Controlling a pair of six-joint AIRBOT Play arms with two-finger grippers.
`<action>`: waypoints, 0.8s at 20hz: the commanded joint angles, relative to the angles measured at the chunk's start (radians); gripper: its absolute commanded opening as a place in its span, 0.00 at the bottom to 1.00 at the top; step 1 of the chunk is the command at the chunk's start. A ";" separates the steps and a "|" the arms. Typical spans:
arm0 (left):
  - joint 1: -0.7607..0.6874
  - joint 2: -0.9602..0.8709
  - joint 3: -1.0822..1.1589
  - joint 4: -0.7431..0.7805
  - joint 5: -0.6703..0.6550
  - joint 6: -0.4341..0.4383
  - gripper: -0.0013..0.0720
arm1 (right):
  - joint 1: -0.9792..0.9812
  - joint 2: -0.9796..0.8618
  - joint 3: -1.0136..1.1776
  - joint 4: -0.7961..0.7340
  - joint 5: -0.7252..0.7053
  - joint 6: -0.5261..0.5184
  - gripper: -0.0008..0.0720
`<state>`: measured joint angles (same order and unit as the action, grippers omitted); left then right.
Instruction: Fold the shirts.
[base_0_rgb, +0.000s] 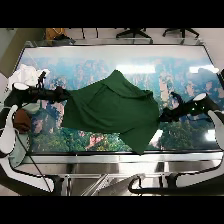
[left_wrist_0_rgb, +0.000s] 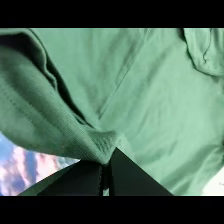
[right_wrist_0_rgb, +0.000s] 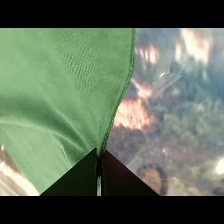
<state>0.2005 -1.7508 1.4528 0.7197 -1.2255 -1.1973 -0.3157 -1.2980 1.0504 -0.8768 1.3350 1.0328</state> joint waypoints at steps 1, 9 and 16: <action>-0.024 -0.126 0.193 0.130 -0.147 -0.092 0.33 | 0.000 0.090 -0.138 0.025 -0.126 0.019 0.04; 0.084 -0.179 0.295 0.390 -0.450 -0.099 0.82 | 0.000 0.106 -0.138 0.073 -0.128 0.011 0.35; 0.179 -0.124 0.012 0.396 -0.368 -0.031 0.82 | 0.000 0.105 -0.138 0.069 -0.135 0.007 0.35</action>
<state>0.3523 -1.8858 1.5654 1.0931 -1.6051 -1.2556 -0.3157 -1.1931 0.9127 -0.8074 1.2041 1.0428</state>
